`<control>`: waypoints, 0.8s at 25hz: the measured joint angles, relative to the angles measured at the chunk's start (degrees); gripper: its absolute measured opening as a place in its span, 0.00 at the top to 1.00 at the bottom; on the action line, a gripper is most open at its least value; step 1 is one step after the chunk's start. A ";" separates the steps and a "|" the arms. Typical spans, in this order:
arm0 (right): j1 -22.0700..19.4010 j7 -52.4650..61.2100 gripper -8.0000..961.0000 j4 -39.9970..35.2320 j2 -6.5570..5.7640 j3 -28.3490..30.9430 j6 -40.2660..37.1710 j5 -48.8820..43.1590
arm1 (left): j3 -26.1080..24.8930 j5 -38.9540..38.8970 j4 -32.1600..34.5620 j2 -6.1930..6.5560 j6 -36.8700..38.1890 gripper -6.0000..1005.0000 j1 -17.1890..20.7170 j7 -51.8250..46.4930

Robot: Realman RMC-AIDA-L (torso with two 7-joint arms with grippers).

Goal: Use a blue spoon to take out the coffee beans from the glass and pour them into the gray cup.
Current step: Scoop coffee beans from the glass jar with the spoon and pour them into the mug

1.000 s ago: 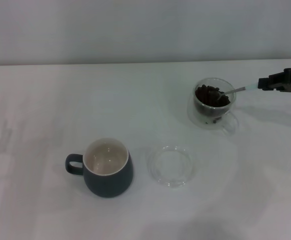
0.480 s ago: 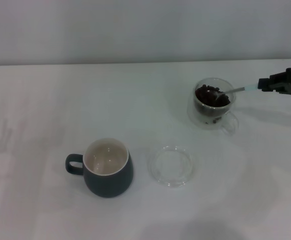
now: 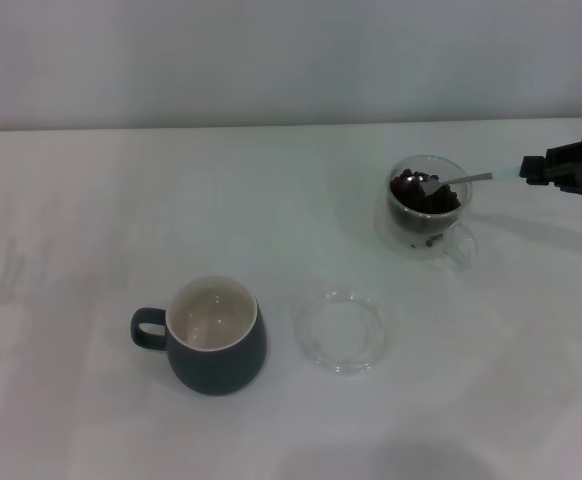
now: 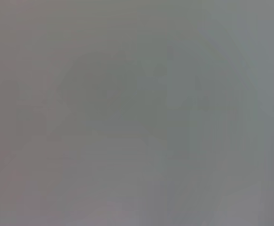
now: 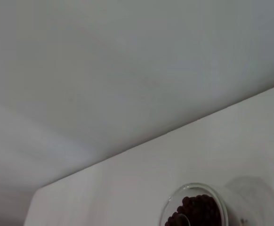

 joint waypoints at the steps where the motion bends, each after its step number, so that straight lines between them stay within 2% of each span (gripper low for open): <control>1: -0.01 0.00 0.84 0.48 -0.15 0.04 0.03 0.17 | 0.00 0.00 0.00 0.00 0.00 0.20 -0.03 0.00; 15: -0.55 0.00 0.84 3.48 -0.71 0.53 0.79 0.28 | 0.00 0.00 0.00 0.00 0.00 0.20 0.01 0.03; 20: -0.86 0.00 0.84 4.31 -0.77 2.54 0.96 0.34 | 0.00 0.00 0.00 0.00 0.00 0.20 -0.01 0.03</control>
